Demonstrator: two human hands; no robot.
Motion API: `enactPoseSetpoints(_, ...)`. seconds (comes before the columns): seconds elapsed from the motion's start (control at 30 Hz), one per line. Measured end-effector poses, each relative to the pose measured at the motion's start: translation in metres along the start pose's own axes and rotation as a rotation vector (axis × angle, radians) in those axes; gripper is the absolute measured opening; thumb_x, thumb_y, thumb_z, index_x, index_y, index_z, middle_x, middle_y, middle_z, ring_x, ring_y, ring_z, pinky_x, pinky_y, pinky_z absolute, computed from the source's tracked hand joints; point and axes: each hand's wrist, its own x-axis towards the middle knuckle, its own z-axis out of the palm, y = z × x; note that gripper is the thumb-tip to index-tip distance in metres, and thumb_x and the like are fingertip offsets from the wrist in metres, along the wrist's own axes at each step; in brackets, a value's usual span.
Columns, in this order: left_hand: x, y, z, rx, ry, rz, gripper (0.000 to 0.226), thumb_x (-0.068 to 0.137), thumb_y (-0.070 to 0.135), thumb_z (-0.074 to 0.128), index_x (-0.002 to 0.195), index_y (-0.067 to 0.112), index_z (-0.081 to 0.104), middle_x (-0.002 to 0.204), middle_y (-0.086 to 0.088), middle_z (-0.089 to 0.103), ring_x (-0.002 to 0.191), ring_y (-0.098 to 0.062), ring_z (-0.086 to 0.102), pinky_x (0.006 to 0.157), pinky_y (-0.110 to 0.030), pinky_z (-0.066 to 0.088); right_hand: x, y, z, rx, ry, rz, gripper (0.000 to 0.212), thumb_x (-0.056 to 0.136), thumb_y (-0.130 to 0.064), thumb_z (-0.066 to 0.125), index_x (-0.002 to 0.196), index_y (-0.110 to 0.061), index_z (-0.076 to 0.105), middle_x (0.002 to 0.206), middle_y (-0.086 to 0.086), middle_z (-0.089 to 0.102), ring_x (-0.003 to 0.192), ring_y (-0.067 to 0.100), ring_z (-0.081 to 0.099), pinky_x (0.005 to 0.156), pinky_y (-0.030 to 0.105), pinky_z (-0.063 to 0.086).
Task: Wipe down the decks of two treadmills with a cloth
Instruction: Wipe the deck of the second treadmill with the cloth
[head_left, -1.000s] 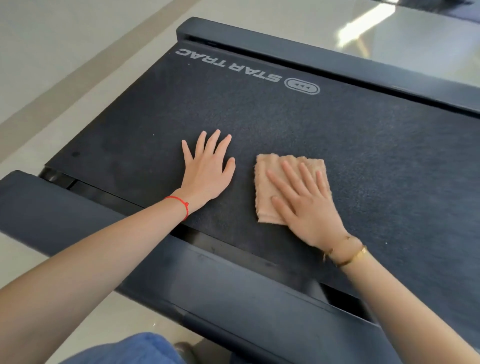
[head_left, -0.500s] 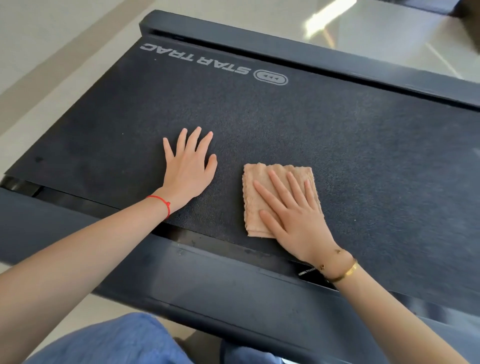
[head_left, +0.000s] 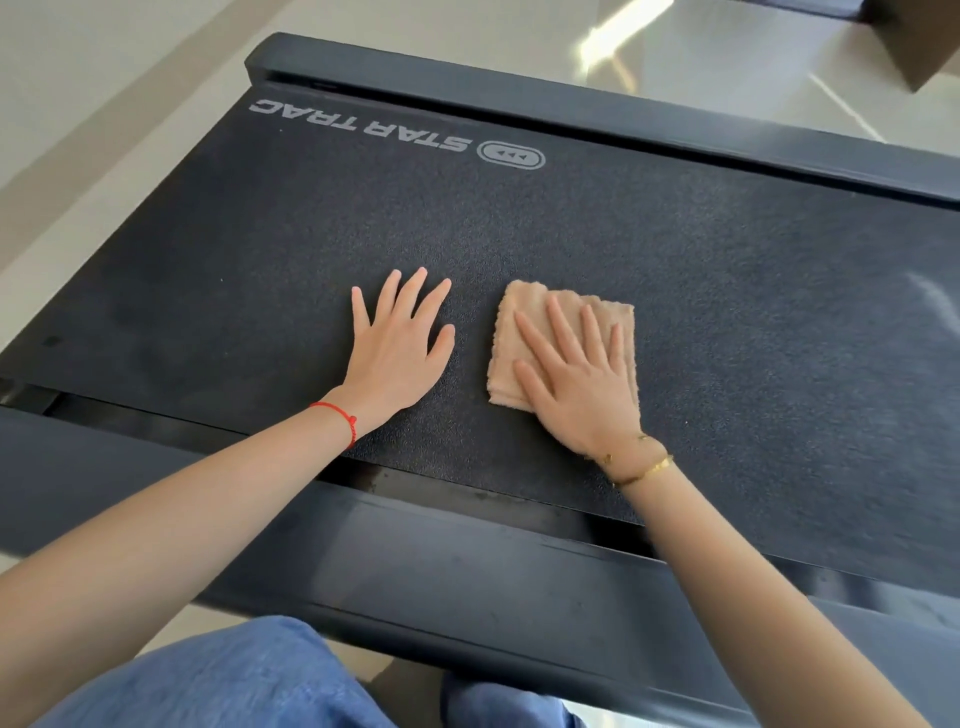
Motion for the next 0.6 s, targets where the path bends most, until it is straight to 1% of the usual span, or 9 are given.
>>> enactPoseSetpoints(0.07, -0.001, 0.0, 0.0, 0.01, 0.006, 0.001, 0.057, 0.102, 0.042, 0.033, 0.156, 0.027, 0.024, 0.164, -0.002, 0.019, 0.153, -0.025, 0.008, 0.119, -0.064, 0.005, -0.025, -0.007, 0.002, -0.028, 0.0, -0.087, 0.061, 0.096, -0.06, 0.009, 0.156, -0.045, 0.013, 0.166, -0.008, 0.004, 0.153, 0.03, -0.004, 0.121, 0.053, -0.004)
enactPoseSetpoints(0.13, -0.001, 0.0, 0.001, 0.018, 0.005, 0.002, 0.057, 0.102, 0.043, 0.032, 0.156, 0.027, 0.024, 0.164, -0.002, 0.018, 0.153, -0.025, 0.008, 0.119, -0.064, 0.005, -0.049, -0.003, 0.003, -0.029, -0.001, -0.12, 0.06, 0.097, -0.06, 0.01, 0.155, -0.044, 0.014, 0.166, -0.009, 0.006, 0.153, 0.029, -0.003, 0.122, 0.052, -0.002)
enactPoseSetpoints(0.2, -0.001, 0.0, 0.001, 0.023, 0.002, 0.002, 0.057, 0.102, 0.043, 0.03, 0.157, 0.027, 0.023, 0.165, -0.002, 0.017, 0.153, -0.025, 0.007, 0.119, -0.064, 0.004, -0.065, 0.011, 0.002, -0.013, 0.015, -0.09, 0.059, 0.098, -0.06, 0.013, 0.155, -0.044, 0.015, 0.166, -0.009, 0.008, 0.154, 0.027, -0.001, 0.122, 0.051, 0.0)
enactPoseSetpoints(0.3, -0.001, -0.001, 0.001, 0.024, -0.005, 0.004, 0.057, 0.103, 0.044, 0.029, 0.157, 0.027, 0.021, 0.165, -0.002, 0.016, 0.153, -0.025, 0.006, 0.119, -0.064, 0.004, -0.073, 0.038, -0.001, 0.001, 0.039, 0.021, 0.06, 0.097, -0.061, 0.014, 0.154, -0.046, 0.017, 0.166, -0.009, 0.01, 0.154, 0.025, 0.001, 0.123, 0.049, -0.001)
enactPoseSetpoints(0.37, -0.001, 0.0, 0.001, 0.028, -0.009, 0.003, 0.058, 0.103, 0.044, 0.028, 0.157, 0.027, 0.021, 0.165, -0.002, 0.016, 0.153, -0.025, 0.006, 0.119, -0.064, 0.004, -0.061, 0.055, -0.003, 0.003, 0.056, 0.103, 0.06, 0.096, -0.061, 0.013, 0.154, -0.047, 0.017, 0.166, -0.009, 0.009, 0.154, 0.026, 0.002, 0.123, 0.049, -0.001)
enactPoseSetpoints(0.5, -0.001, 0.001, 0.0, 0.037, -0.005, 0.001, 0.057, 0.102, 0.044, 0.029, 0.157, 0.027, 0.022, 0.165, -0.002, 0.018, 0.153, -0.025, 0.008, 0.119, -0.064, 0.005, 0.0, 0.066, -0.007, 0.032, 0.059, 0.279, 0.057, 0.1, -0.057, 0.019, 0.155, -0.047, 0.011, 0.167, -0.005, 0.004, 0.153, 0.03, -0.003, 0.121, 0.054, -0.006)
enactPoseSetpoints(0.53, -0.001, 0.001, 0.0, 0.036, -0.002, 0.003, 0.057, 0.102, 0.044, 0.029, 0.157, 0.027, 0.023, 0.164, -0.003, 0.018, 0.153, -0.026, 0.008, 0.119, -0.064, 0.005, 0.015, 0.061, -0.007, 0.034, 0.047, 0.291, 0.056, 0.1, -0.057, 0.019, 0.155, -0.047, 0.009, 0.167, -0.004, 0.002, 0.152, 0.031, -0.004, 0.12, 0.055, -0.008)
enactPoseSetpoints(0.6, -0.002, 0.001, 0.001, 0.034, 0.001, 0.004, 0.057, 0.103, 0.043, 0.03, 0.156, 0.026, 0.024, 0.164, -0.003, 0.02, 0.153, -0.026, 0.009, 0.119, -0.064, 0.006, 0.037, 0.042, -0.007, 0.038, 0.027, 0.239, 0.056, 0.102, -0.057, 0.018, 0.156, -0.046, 0.007, 0.167, -0.004, 0.0, 0.152, 0.032, -0.006, 0.12, 0.055, -0.01)
